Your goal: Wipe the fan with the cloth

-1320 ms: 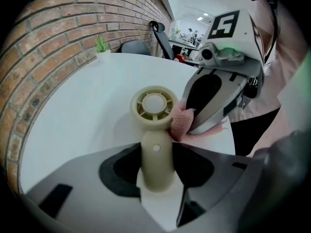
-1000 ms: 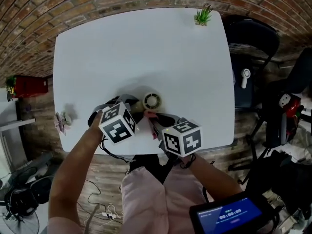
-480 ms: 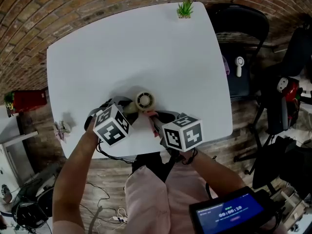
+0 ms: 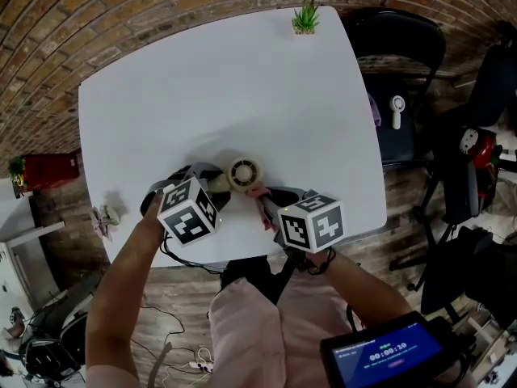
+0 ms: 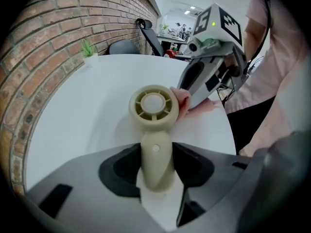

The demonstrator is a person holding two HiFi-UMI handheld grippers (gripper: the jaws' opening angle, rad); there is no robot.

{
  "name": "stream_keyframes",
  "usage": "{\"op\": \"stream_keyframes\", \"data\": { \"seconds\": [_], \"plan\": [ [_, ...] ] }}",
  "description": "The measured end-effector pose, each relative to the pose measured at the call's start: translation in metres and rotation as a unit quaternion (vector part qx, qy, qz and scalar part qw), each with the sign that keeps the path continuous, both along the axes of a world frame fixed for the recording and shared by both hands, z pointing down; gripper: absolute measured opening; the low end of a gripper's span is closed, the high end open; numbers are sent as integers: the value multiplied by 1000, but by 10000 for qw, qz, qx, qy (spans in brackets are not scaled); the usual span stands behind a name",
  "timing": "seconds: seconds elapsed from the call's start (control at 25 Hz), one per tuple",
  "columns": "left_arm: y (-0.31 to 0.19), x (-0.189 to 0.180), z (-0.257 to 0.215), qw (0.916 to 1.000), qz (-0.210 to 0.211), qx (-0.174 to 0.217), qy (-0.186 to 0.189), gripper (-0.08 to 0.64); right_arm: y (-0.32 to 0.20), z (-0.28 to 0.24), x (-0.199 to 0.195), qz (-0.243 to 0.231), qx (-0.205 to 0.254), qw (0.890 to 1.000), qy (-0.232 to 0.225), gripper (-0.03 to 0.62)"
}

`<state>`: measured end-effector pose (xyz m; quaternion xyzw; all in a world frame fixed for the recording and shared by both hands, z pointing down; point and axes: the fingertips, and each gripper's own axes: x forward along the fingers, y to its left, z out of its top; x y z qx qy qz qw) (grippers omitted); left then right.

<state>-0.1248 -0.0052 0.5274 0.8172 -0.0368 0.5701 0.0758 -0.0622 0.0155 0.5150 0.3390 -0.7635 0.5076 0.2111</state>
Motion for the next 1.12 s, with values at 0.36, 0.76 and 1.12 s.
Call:
{"op": "stream_keyframes", "data": {
  "seconds": [0.36, 0.76, 1.12],
  "plan": [
    [2, 2, 1, 9991, 412, -9, -90, 198, -4, 3, 15, -3, -41, 9999, 151, 32],
    [5, 4, 1, 9951, 958, -32, -262, 198, -5, 3, 23, -96, 6, 9995, 288, 32],
    [7, 5, 1, 9881, 1464, -41, -478, 198, -8, 4, 31, -186, 3, 9992, 348, 32]
  ]
}}
